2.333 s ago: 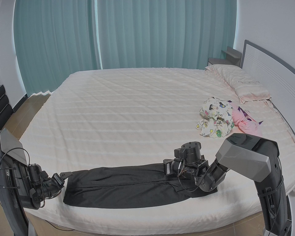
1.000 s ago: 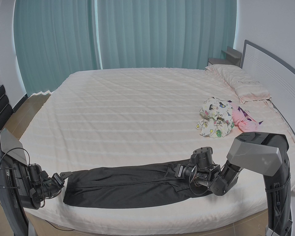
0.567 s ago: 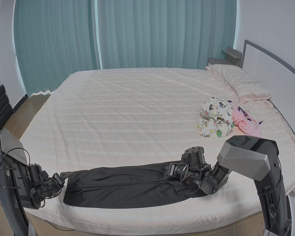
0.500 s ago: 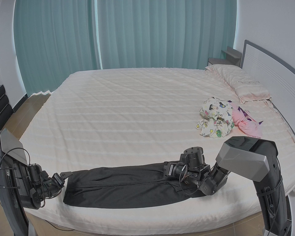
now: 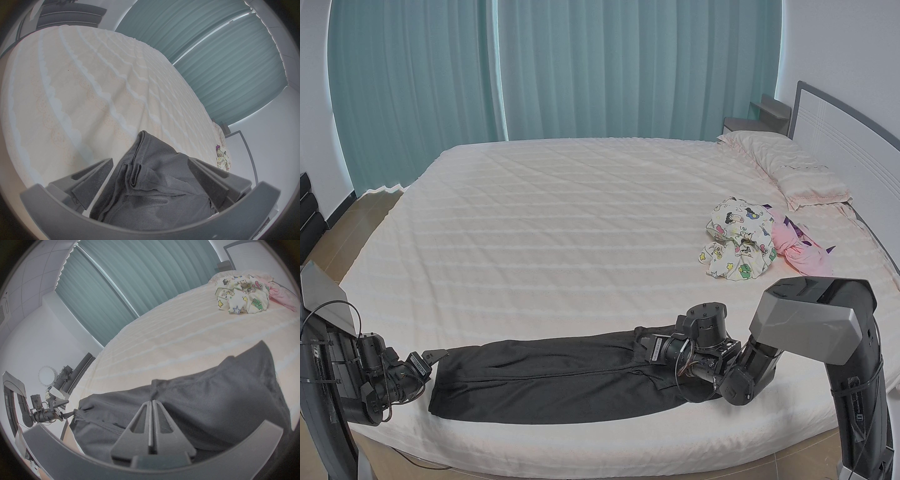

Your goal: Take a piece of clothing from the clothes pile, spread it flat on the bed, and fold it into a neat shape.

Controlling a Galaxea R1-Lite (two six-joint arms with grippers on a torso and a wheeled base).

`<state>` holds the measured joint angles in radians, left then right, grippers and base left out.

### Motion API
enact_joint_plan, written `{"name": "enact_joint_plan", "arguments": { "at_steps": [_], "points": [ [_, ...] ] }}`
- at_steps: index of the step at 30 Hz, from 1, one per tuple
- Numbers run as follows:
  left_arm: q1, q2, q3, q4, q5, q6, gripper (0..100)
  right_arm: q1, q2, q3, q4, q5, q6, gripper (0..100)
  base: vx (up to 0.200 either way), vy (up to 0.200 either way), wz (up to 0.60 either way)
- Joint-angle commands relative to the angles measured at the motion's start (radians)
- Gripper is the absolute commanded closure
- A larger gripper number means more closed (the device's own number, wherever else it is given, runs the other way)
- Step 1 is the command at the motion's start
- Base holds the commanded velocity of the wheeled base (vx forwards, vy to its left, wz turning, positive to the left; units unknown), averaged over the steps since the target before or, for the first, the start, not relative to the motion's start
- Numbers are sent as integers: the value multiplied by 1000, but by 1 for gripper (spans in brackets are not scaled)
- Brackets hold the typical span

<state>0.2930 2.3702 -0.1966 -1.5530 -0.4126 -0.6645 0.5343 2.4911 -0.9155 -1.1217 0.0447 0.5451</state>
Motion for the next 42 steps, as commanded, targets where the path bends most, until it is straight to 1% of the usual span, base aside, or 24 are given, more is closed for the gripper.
{"name": "enact_joint_plan", "arguments": {
  "at_steps": [1,5,6,9,13,16,17,19,26,30,33,34,35,36,37,39,40,42],
  "points": [
    [0,3,-1,-13,0,-1,0,-25,-81,40,-9,1,-2,100,0,0,0],
    [0,3,-3,-13,11,-1,0,-48,-110,64,-9,1,-1,100,0,0,0],
    [0,4,-1,-13,12,-1,0,-73,-110,76,2,1,-1,100,0,0,0],
    [0,4,-3,-13,12,0,0,-108,-81,87,2,1,1,100,0,0,0],
    [0,4,-1,-13,12,-1,0,-131,-57,86,11,9,16,100,0,0,0],
    [0,4,-1,-13,12,-1,0,-138,-58,80,45,9,15,100,0,0,0],
    [0,4,-1,-13,12,-1,0,-148,-64,73,114,11,15,100,0,0,0],
    [0,4,-1,-13,12,-1,0,-161,-64,75,134,12,18,100,0,0,0],
    [0,4,-3,-13,12,-1,0,-191,-61,89,140,17,18,100,0,0,0],
    [0,4,-3,-13,12,-1,0,-191,-70,115,128,3,16,100,0,0,0],
    [0,4,-3,-13,12,-1,0,-192,-120,153,108,3,19,100,0,0,0],
    [0,4,-3,-13,12,-1,0,-201,-156,188,97,12,24,100,0,0,0],
    [0,4,-3,-13,12,-1,0,-201,-156,188,97,12,24,100,0,0,0],
    [0,4,-4,-13,12,-4,0,-214,-172,211,80,14,53,100,0,0,0],
    [0,4,-4,-13,12,-4,0,-214,-172,211,80,14,53,100,0,0,0],
    [0,4,-4,-13,12,-4,0,-240,-167,228,53,32,64,100,0,0,0],
    [0,4,-4,-13,12,-4,0,-249,-166,234,42,41,64,0,0,0,0],
    [0,4,-4,-13,12,-3,0,-261,-161,257,10,67,58,0,0,0,0]
  ]
}}
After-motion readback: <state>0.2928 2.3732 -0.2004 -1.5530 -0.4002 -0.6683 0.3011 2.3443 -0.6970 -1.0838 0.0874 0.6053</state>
